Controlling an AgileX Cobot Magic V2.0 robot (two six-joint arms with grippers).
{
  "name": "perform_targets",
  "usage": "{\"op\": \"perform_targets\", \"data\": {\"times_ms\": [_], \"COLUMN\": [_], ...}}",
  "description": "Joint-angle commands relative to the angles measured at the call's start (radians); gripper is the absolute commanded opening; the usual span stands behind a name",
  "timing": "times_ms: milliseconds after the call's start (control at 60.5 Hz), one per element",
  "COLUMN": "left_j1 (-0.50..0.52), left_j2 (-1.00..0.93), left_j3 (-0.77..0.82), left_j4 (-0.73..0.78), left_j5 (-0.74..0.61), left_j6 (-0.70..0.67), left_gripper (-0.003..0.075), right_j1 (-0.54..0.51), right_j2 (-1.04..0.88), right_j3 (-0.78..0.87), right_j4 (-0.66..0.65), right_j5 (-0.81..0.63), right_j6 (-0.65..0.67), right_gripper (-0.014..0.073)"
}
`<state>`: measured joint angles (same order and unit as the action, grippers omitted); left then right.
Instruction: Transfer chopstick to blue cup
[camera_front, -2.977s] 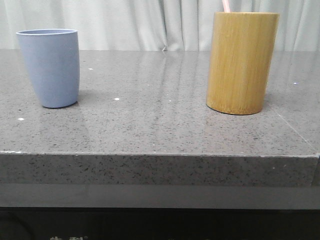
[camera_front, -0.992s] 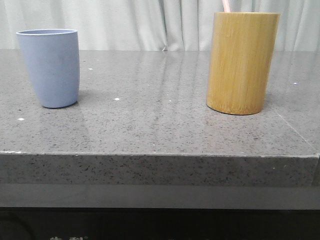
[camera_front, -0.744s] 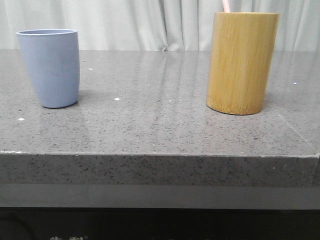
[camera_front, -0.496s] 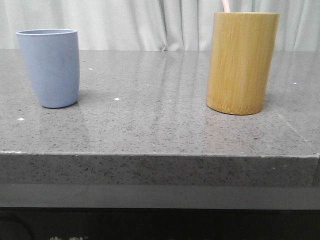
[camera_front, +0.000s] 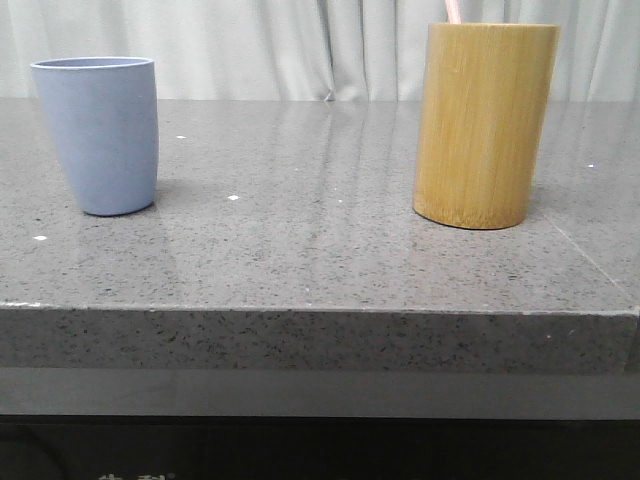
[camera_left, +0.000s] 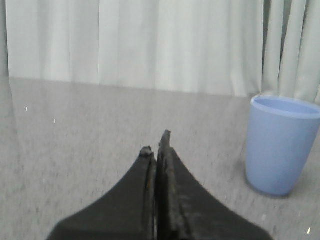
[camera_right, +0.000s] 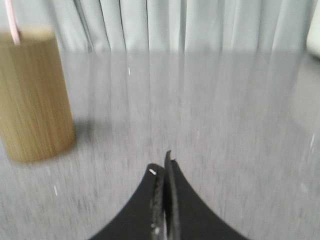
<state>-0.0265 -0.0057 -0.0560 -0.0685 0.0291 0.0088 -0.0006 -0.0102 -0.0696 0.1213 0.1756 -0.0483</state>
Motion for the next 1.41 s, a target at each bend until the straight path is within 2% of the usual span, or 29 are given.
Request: {"op": "perform_targets", "data": {"times_ms": [0,116,232,430,562,628,711,777,827,876,909,959,1025,1075,1273,1389], "left_j1": [-0.006,-0.006,-0.006,-0.006,-0.006,-0.006,-0.006,-0.006,-0.006,-0.006,-0.006,-0.006,-0.006,-0.006,-0.006,-0.013], "left_j2": [-0.011,0.068,0.217,0.424,0.460,0.460,0.460,0.460,0.460,0.460,0.460,0.460,0.460,0.460,0.460,0.501], "left_j3": [-0.131,-0.303,-0.441,-0.522,-0.523,-0.523,-0.523,-0.523,-0.523,-0.523,-0.523,-0.523,-0.523,-0.523,-0.523,-0.557], "left_j4": [0.002,0.044,0.051,0.042,0.039,0.039,0.039,0.039,0.039,0.039,0.039,0.039,0.039,0.039,0.039,0.043], "left_j5": [-0.035,0.157,0.269,0.261,0.232,0.220,0.209,0.209,0.206,0.204,0.204,0.204,0.204,0.204,0.213,0.261], "left_j6": [-0.009,-0.009,-0.003,-0.001,-0.001,-0.001,-0.001,-0.001,-0.001,-0.001,-0.001,-0.001,-0.001,-0.001,0.000,0.057], "left_gripper": [-0.0019,-0.0019,-0.0019,-0.0019,-0.0017,0.0015,0.0148,0.0326,0.0484,0.0601,0.0659,0.0704,0.0694,0.0683,0.0638,0.0601], "right_j1": [-0.004,-0.004,-0.004,-0.004,-0.004,-0.004,-0.004,-0.004,-0.004,-0.004,-0.004,-0.004,-0.004,-0.004,-0.004,-0.004], "right_j2": [-0.015,0.055,0.188,0.374,0.399,0.399,0.399,0.399,0.399,0.399,0.399,0.399,0.399,0.399,0.399,0.399], "right_j3": [-0.145,-0.317,-0.472,-0.574,-0.575,-0.575,-0.575,-0.575,-0.575,-0.575,-0.575,-0.575,-0.575,-0.575,-0.575,-0.575], "right_j4": [0.001,0.009,0.032,0.044,0.044,0.044,0.044,0.044,0.044,0.044,0.044,0.044,0.044,0.044,0.044,0.044], "right_j5": [-0.042,0.092,0.174,0.182,0.174,0.174,0.175,0.175,0.175,0.175,0.175,0.175,0.175,0.176,0.177,0.177], "right_j6": [-0.006,-0.005,-0.005,-0.005,-0.005,-0.005,-0.005,-0.005,-0.005,-0.005,-0.005,-0.005,-0.005,-0.005,-0.005,-0.005], "right_gripper": [-0.0086,-0.0076,-0.0076,-0.0076,-0.0076,-0.0069,-0.0004,0.0106,0.0204,0.0323,0.0397,0.0502,0.0602,0.0645,0.0635,0.0635]}}
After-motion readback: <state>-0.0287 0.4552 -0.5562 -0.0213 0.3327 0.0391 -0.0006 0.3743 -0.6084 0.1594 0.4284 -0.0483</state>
